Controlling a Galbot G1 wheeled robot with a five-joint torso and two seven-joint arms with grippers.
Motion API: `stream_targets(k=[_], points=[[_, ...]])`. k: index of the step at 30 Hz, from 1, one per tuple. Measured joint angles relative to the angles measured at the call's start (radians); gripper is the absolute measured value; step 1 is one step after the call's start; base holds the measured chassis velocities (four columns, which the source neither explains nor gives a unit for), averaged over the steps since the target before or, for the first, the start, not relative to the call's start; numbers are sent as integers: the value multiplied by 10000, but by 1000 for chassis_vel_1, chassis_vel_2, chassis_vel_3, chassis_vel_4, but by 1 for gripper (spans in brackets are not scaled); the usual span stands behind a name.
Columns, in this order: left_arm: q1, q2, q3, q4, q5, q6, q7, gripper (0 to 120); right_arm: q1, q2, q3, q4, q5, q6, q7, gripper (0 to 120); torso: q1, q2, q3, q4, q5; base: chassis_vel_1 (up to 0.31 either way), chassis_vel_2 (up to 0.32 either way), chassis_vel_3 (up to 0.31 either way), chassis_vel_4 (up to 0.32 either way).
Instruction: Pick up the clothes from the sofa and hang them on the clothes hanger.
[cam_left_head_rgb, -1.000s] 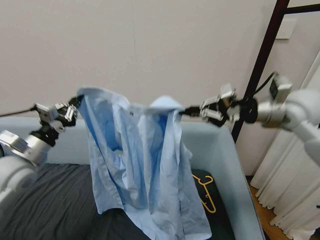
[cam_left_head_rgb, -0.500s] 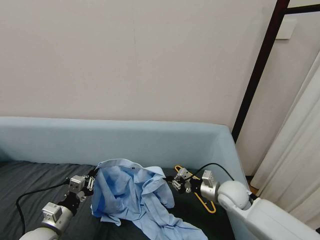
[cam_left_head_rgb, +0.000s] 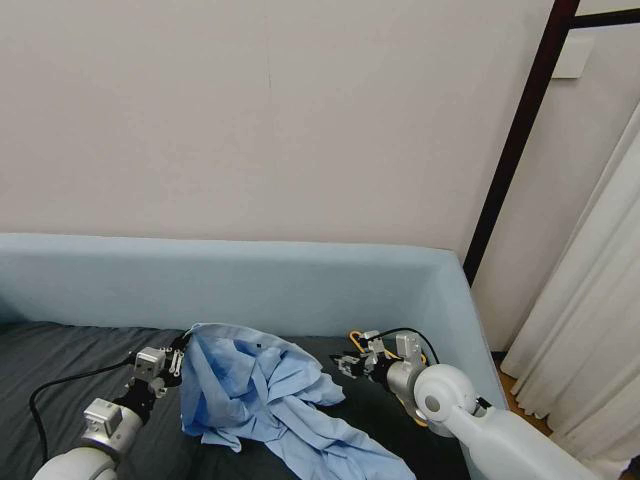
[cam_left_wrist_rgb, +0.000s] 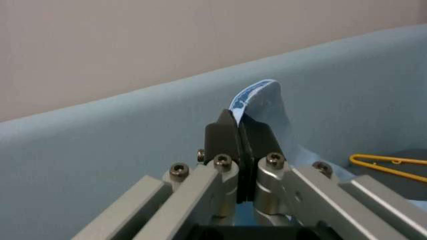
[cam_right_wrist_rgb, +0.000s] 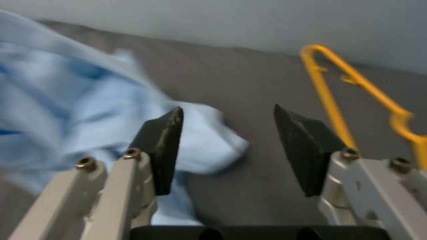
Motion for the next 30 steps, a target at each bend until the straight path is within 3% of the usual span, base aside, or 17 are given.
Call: stream_targets(k=[5,9,18,30], points=[[-203,119,295,11,-22,-76,26,0,-234,433,315,-1070,-868,122,363,79,0,0,0,-3,0,0,0,0,0],[-17,86,232,-271,-2,-158,23,0,117,1083,649,-3111,-3160,181,-1450,96,0,0,1,4,1,0,0,0,0],[329,64,52,-836,6,-265,-30,0,1020,2066,1523,-6463,-5536,292,-3211,100,1,0,1,-1,1,0,0,0,0],[424,169,-42,-990,-18,-303,-87,0,1559,2541,2572,-8558,-6442,430,-4398,100,1,0,1,0,-1,0,0,0,0]])
